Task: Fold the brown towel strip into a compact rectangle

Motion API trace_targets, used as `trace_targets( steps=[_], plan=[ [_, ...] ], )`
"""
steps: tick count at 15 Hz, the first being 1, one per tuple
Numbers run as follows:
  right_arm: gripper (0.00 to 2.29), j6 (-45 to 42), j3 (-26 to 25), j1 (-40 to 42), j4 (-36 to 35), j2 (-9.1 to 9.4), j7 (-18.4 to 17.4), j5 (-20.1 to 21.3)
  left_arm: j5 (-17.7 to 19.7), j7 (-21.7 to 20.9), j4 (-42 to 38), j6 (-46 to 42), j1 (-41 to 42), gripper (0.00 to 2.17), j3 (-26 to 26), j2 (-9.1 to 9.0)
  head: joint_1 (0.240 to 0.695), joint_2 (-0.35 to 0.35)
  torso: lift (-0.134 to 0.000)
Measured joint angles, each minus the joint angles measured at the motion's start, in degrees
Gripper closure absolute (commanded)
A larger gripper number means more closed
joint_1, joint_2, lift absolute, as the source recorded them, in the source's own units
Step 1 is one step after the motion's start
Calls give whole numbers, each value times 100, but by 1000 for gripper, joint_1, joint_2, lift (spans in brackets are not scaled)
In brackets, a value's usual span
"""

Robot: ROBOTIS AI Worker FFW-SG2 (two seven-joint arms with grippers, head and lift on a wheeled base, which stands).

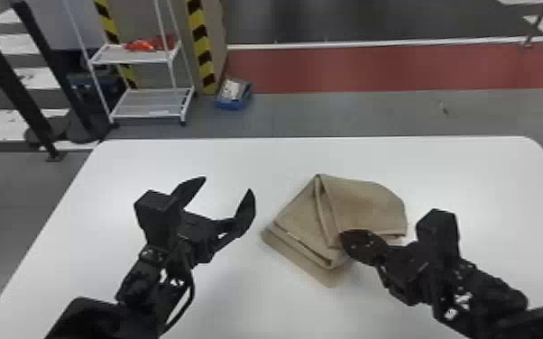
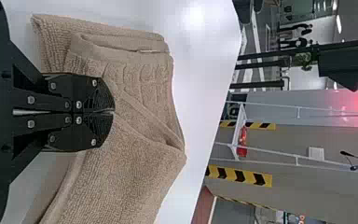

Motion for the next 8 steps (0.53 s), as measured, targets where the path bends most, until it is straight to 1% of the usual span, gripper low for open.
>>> trace_targets(
  steps=[4,6,8],
  plan=[
    [1301,0,-28,46,-189,-4,65,-105,0,1,7,-1,-9,90,7,-5,695,95,-123],
    [1301,65,-53,88,-425,-8,71,-270,0,7,13,-1,-16,90,7,-6,695,99,-123],
    [1301,334,-25,94,-727,-4,95,-430,-3,24,33,-27,-29,90,7,-9,695,107,-123]
  ],
)
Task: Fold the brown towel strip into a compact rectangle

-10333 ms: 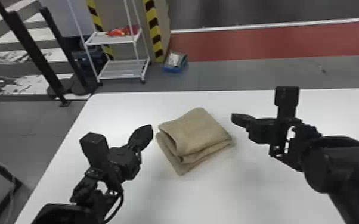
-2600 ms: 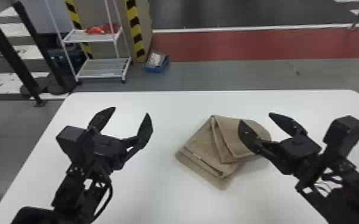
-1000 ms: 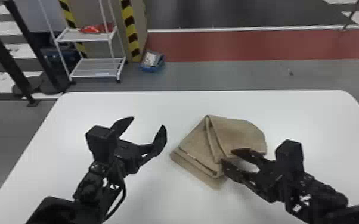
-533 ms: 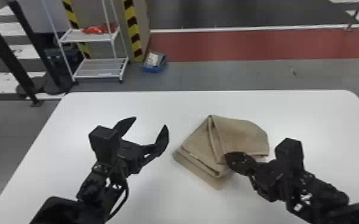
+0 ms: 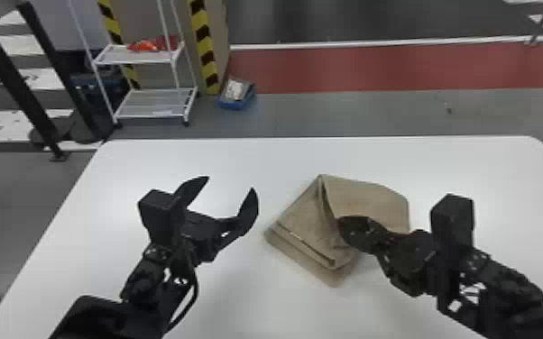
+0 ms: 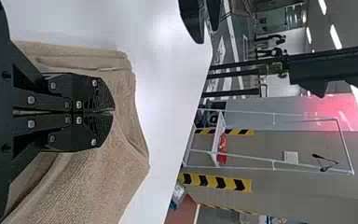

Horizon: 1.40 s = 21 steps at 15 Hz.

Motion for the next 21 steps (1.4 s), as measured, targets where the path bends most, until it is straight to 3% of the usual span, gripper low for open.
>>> trace_targets(
  steps=[3,5,6,7,8,9,13,17,21],
  plan=[
    [1301,727,142,-199,-282,105,-15,-334,-19,123,78,-281,-43,90,15,-1,695,145,-123],
    [1288,1376,308,-470,-307,270,-87,-366,-23,126,84,-355,-52,90,65,-2,695,166,-123],
    [1126,1640,415,-573,-277,309,-142,-234,-23,125,77,-359,-44,90,74,0,695,174,-123],
    [488,1817,540,-628,-205,328,-176,-41,-23,125,69,-360,-28,90,78,8,695,181,-123],
    [46,1864,598,-626,-142,332,-186,71,-23,125,69,-361,-20,93,85,17,695,182,-123],
    [-2,1828,559,-580,-122,324,-185,86,-23,125,75,-361,-16,90,95,24,695,182,-123],
    [63,1465,-120,-277,-397,232,51,-195,-23,117,83,-361,-35,93,74,22,695,133,-123],
    [346,762,-708,192,-701,-52,77,-106,-17,121,82,-350,-41,93,66,24,695,63,-123],
    [340,595,-1126,467,-582,-137,268,-239,-15,123,88,-344,-41,93,84,30,695,29,-123]
  ],
)
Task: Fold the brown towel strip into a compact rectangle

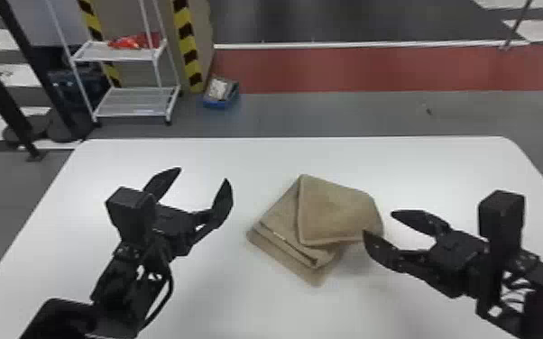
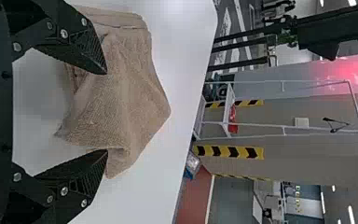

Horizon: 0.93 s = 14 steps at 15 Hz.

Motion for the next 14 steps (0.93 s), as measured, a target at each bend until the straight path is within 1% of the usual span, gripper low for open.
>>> trace_targets(
  steps=[2,4,8,9,10,11,12,13,14],
  plan=[
    [340,-175,-92,148,72,1,-10,-67,-7,1,2,0,1,93,-10,0,695,17,-123],
    [340,-294,-183,250,100,39,-30,-87,-8,2,1,0,7,93,-20,1,695,9,-123],
    [350,-577,-342,322,254,135,-180,-160,-16,2,19,0,29,93,-16,4,695,-7,-123],
    [518,-696,-390,335,323,154,-207,-154,-17,2,36,0,29,93,0,5,695,-12,-123],
    [741,-814,-443,328,424,162,-218,-138,-17,2,50,0,31,93,25,6,695,-15,-123],
    [1160,-904,-484,294,528,162,-218,-130,-17,2,59,-1,34,93,48,7,695,-21,-123],
    [1652,-989,-513,263,607,161,-215,-136,-17,2,62,-7,35,93,59,7,695,-24,-123],
    [1774,-1115,-545,244,686,161,-206,-179,-17,2,69,-13,35,93,62,7,695,-26,-123],
    [1777,-1253,-577,227,772,162,-200,-275,-17,2,80,-16,35,93,58,6,695,-28,-123]
  ],
)
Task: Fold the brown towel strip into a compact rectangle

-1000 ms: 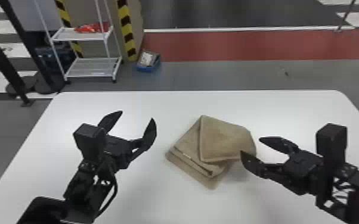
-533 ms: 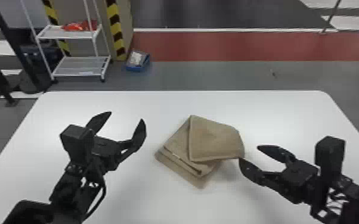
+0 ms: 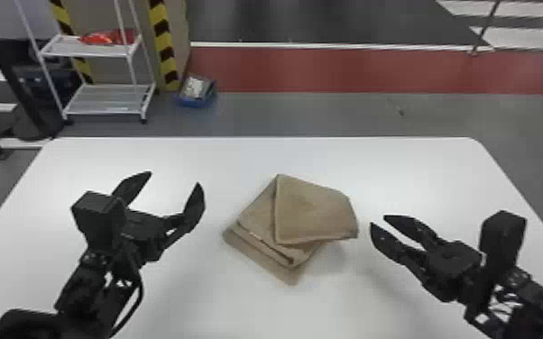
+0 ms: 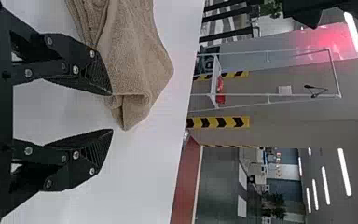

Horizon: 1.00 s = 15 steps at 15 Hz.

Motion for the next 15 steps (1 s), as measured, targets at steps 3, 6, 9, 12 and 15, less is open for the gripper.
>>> trace_targets(
  steps=[3,6,9,12,15],
  plan=[
    [1777,-195,-2,-175,333,8,-33,-108,0,-8,11,-1,0,93,-18,-1,695,-37,-123],
    [1777,-259,115,-488,765,20,-97,9,0,0,12,-1,16,93,-13,2,695,-37,-123],
    [1777,-262,451,-888,1269,-9,-53,210,0,0,-4,-1,48,93,12,5,695,-14,-123],
    [1777,-239,859,-1096,1486,-9,92,303,0,0,-21,-1,63,93,17,9,695,20,-123],
    [1777,-69,1107,-1011,1191,-13,277,223,0,0,-24,-1,68,93,25,10,695,68,-123]
  ],
)
